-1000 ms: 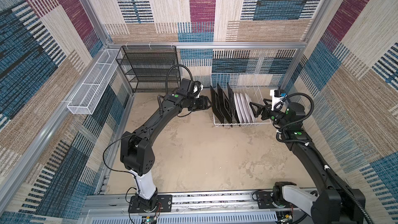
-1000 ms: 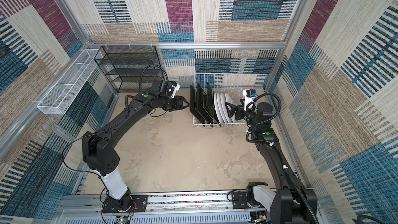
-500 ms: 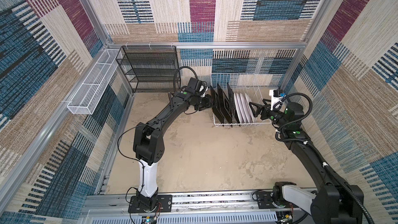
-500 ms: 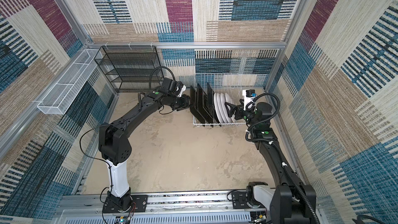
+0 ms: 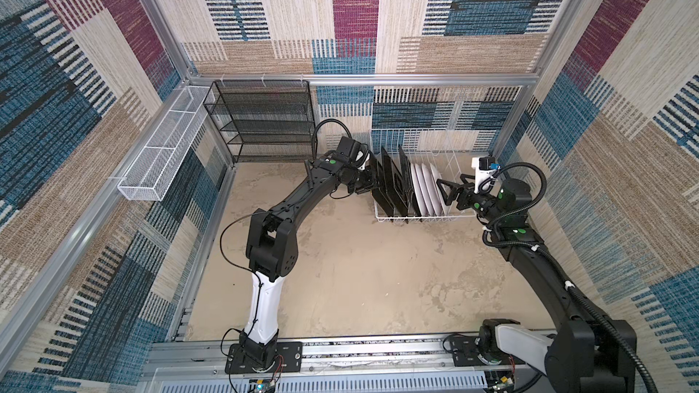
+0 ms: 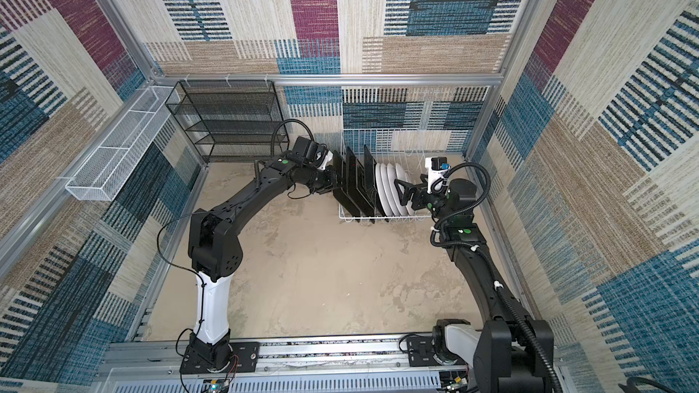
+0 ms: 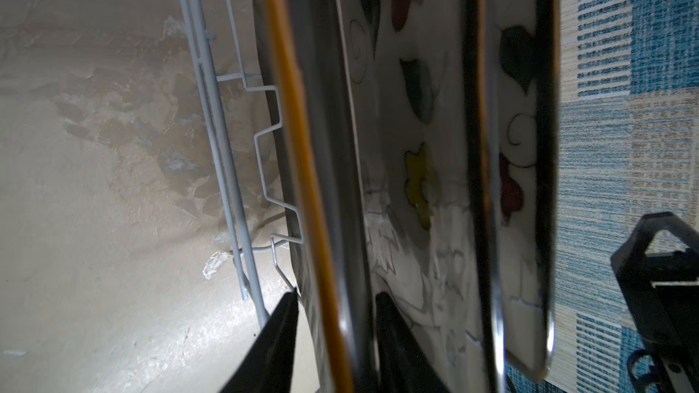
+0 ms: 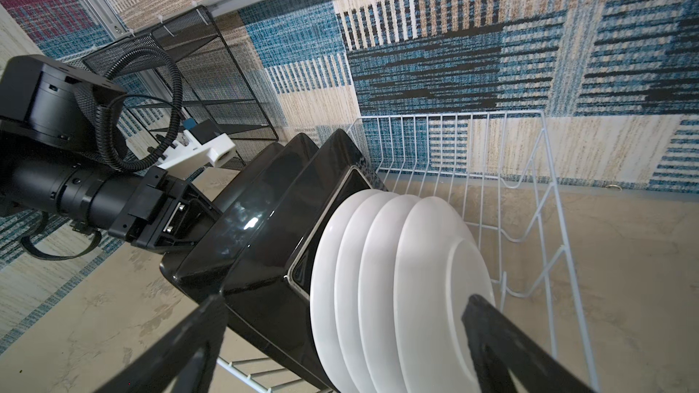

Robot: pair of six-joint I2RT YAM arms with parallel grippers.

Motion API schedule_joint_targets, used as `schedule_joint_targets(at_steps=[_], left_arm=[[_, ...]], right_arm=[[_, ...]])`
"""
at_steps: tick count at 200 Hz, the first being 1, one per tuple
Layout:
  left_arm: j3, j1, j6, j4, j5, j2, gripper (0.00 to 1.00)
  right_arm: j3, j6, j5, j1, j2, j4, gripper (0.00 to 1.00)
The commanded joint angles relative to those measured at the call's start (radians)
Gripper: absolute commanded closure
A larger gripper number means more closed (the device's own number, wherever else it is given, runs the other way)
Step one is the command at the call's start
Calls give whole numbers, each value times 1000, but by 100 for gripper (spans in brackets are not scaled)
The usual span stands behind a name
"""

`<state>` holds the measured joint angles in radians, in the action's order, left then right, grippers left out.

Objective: Unload the plates from the dish rack
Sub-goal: Pick up a plate from the dish rack.

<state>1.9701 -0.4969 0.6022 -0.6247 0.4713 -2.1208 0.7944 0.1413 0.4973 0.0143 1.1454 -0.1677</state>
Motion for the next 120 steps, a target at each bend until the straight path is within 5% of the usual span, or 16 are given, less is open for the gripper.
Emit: schedule_joint_targets(at_steps=[1,86,120], left_arm=[[3,2,18,-32,-40,-13,71],[-6,1,36,-31,-36,-11,100],[-27,0,38,-14,-29,1,100]], right_arm=[[11,12,-5,1,2,-30,0],[6,15,-20,1,-6,-35,0],[2,17,-28,1,-15,-34,0]])
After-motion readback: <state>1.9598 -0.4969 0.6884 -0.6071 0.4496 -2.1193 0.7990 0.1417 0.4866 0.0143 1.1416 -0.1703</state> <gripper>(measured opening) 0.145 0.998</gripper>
